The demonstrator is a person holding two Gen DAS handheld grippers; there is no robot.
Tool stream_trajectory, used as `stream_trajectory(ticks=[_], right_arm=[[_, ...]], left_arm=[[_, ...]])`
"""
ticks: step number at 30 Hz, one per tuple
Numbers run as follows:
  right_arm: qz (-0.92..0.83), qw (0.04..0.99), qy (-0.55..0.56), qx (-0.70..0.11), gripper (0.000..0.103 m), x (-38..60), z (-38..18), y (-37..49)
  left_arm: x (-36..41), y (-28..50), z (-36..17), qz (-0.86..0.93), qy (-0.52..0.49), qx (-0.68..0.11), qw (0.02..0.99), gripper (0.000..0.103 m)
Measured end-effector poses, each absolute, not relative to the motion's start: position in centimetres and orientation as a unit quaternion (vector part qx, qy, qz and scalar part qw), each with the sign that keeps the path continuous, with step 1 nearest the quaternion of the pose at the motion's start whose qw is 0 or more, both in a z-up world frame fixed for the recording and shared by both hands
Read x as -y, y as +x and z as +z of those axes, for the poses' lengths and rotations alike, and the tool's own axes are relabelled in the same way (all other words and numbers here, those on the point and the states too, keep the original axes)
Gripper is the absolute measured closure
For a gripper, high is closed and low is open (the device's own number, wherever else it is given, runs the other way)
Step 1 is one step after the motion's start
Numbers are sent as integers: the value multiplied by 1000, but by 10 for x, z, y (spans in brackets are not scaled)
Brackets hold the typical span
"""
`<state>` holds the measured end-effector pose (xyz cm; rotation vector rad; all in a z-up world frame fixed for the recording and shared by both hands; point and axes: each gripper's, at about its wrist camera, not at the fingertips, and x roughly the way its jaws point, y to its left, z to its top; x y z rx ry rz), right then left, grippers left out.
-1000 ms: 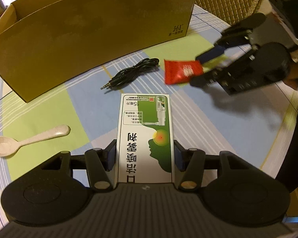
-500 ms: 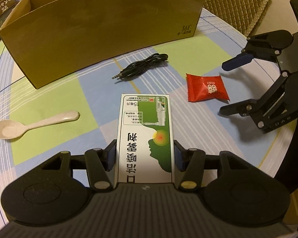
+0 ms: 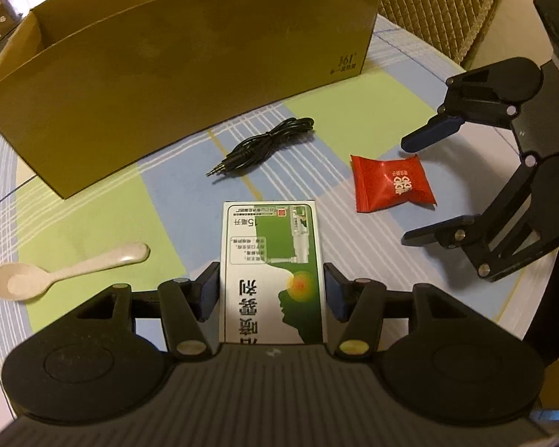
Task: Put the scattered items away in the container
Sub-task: 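Lift the medicine box and red candy off the table with both tools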
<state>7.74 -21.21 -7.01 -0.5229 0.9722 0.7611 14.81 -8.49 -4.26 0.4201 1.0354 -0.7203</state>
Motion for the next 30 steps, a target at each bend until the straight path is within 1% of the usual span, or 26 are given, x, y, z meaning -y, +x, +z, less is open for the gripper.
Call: stream_trajectory(ticks=[2,4,6,7,9,12,30], right_arm=[[354,783,-241,-451,24,212,-71,77],[358,782,-237,-452,31,211,-70,79],[357,782,-236,-452,33,210,-71,82],[358,782,-236,-452,43,209,-71,83],[361,780,-228,-457,53,209,-71,87],[360,776,-235,-461,62,205,-69,85],[337,787,-224,-466,62,200,-70,88]], left_arm=[[86,147,-44,-334,204,-482,784,51],[86,146,-45,-335,205,-485,781,52],[84,144,-45,-333,201,-489,781,52],[84,143,-45,-332,201,-490,780,52],[83,139,-44,-333,205,-491,778,52],[83,134,-45,-335,209,-489,777,52],[82,137,-47,-332,194,-487,784,52]])
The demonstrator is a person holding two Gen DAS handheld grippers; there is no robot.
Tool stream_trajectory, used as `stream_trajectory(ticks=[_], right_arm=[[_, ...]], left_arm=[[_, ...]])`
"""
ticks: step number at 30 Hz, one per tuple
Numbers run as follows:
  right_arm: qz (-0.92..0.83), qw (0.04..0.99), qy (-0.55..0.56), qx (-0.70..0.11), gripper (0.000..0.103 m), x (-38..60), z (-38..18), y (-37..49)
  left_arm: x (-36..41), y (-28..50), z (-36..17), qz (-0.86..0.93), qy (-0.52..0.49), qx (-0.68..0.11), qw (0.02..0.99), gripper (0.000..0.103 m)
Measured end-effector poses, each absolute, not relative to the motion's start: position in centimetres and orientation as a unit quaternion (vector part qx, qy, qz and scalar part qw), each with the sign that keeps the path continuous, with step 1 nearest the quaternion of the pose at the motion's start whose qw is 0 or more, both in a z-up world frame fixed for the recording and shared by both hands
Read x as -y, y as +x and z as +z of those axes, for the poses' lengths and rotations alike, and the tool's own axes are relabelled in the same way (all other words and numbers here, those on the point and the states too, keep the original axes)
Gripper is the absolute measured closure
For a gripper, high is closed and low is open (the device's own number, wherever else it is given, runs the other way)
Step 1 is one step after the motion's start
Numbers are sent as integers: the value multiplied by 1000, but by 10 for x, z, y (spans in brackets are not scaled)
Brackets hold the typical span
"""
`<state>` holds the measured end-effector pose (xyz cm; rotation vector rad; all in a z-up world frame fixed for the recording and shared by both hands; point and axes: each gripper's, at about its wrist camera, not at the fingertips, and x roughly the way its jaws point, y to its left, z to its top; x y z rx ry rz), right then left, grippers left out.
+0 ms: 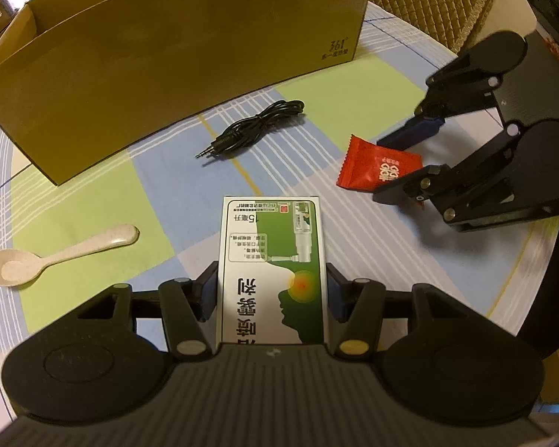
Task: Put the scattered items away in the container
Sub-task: 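Lift the medicine box and red candy off the table with both tools, then carry the medicine box and candy over the cardboard box and release both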
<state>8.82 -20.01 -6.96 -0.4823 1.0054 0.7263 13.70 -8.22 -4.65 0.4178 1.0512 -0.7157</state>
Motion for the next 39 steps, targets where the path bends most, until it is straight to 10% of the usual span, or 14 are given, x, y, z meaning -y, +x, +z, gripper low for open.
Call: stream_trajectory(ticks=[39], right_arm=[[232,873,-97,-417,70,204,30,105]], left_arm=[[66,177,54,-298,161,-436,834,52]])
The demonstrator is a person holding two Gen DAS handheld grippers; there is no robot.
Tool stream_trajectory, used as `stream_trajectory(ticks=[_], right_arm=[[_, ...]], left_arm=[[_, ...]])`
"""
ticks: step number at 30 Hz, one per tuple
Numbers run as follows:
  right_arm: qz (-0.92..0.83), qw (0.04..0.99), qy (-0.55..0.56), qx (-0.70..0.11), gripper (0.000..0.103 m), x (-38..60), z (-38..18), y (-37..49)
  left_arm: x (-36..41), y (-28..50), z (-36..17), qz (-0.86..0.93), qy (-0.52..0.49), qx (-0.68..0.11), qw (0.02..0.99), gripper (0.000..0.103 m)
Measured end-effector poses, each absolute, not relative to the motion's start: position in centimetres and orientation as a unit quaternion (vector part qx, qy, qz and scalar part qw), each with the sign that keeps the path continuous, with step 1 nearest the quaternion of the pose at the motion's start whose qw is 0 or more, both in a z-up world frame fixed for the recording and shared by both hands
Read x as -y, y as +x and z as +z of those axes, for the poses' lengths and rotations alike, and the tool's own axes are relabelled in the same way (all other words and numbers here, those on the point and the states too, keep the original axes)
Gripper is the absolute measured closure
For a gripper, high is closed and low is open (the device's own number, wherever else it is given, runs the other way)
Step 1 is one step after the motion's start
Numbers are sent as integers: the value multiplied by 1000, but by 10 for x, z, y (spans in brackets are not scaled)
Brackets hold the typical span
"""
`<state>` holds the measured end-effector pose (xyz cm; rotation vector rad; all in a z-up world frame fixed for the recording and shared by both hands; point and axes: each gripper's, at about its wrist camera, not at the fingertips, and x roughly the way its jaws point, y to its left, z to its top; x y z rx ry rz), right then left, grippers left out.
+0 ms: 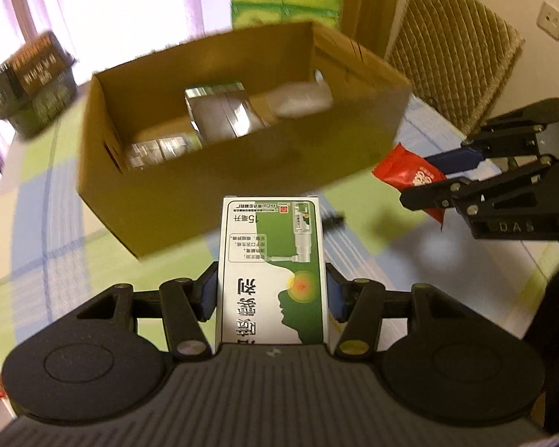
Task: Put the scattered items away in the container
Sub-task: 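Carry the medicine box and candy over the cardboard box and release both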
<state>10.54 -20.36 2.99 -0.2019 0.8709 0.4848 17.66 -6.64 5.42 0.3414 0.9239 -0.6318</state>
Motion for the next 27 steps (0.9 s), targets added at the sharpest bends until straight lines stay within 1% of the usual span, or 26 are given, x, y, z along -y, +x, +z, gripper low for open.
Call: stream_trajectory(ticks=[9,21,27], right_arm=[[228,890,-101,-381,70,192,70,138],[224,895,-95,-375,70,194,82,155],[211,902,-81,-368,70,203,90,181]], left_arm=[[73,214,100,-285,153,-404,856,52],[78,233,107,-289,139,-406,856,52],[83,264,118,-275,141,-396,865,52]])
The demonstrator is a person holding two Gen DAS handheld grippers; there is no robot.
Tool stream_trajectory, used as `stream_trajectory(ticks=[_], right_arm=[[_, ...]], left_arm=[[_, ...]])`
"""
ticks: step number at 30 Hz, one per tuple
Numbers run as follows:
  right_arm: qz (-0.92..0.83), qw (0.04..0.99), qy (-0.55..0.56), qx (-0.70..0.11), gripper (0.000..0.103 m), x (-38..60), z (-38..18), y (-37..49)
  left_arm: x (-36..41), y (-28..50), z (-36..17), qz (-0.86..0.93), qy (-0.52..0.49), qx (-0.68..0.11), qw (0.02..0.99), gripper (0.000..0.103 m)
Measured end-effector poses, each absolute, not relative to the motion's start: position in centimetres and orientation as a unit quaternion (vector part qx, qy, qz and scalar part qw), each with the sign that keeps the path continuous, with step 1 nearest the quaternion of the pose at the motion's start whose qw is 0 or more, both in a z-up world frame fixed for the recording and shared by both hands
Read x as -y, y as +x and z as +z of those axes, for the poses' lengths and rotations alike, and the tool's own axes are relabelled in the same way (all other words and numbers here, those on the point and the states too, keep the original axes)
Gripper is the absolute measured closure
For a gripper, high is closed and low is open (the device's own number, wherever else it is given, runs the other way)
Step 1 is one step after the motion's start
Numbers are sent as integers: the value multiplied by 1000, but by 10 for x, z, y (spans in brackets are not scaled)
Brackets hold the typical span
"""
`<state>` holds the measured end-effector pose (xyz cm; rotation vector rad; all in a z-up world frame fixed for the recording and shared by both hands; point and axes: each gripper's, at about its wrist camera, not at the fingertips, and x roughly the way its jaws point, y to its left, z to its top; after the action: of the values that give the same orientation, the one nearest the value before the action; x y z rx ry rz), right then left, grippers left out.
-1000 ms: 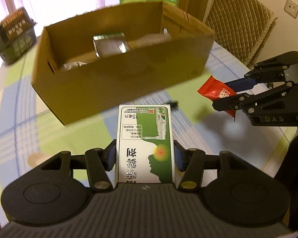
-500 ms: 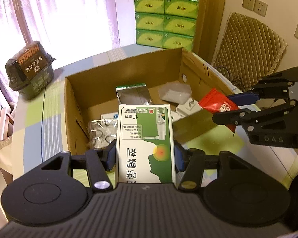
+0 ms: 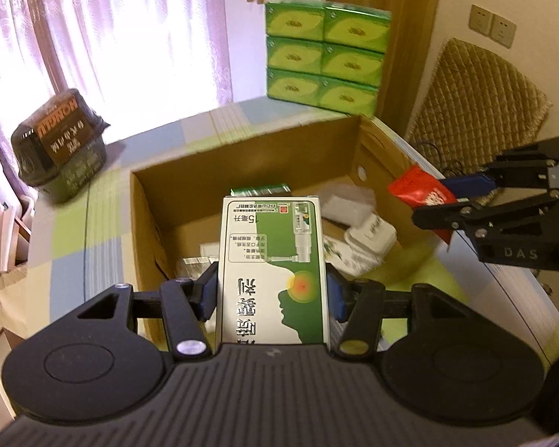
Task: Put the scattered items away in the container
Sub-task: 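Carry the medicine box and candy over the cardboard box and release both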
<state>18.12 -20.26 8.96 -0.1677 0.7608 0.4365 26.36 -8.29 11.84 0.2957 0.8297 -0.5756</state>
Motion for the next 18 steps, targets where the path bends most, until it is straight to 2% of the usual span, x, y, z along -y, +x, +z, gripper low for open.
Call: stream_trajectory(ticks=[9,13,18], right_arm=[[195,902,-64,-379,70,206,80,223],[193,902,-63,-381,70,204,72,230],[195,901,-65,-383,70,200,64,233]], left_arm=[[104,312,111,-265,135,-396,869,52],[102,318,103,-257,128,-394,873,44],[86,318,100,-249,121,-393,877,44]])
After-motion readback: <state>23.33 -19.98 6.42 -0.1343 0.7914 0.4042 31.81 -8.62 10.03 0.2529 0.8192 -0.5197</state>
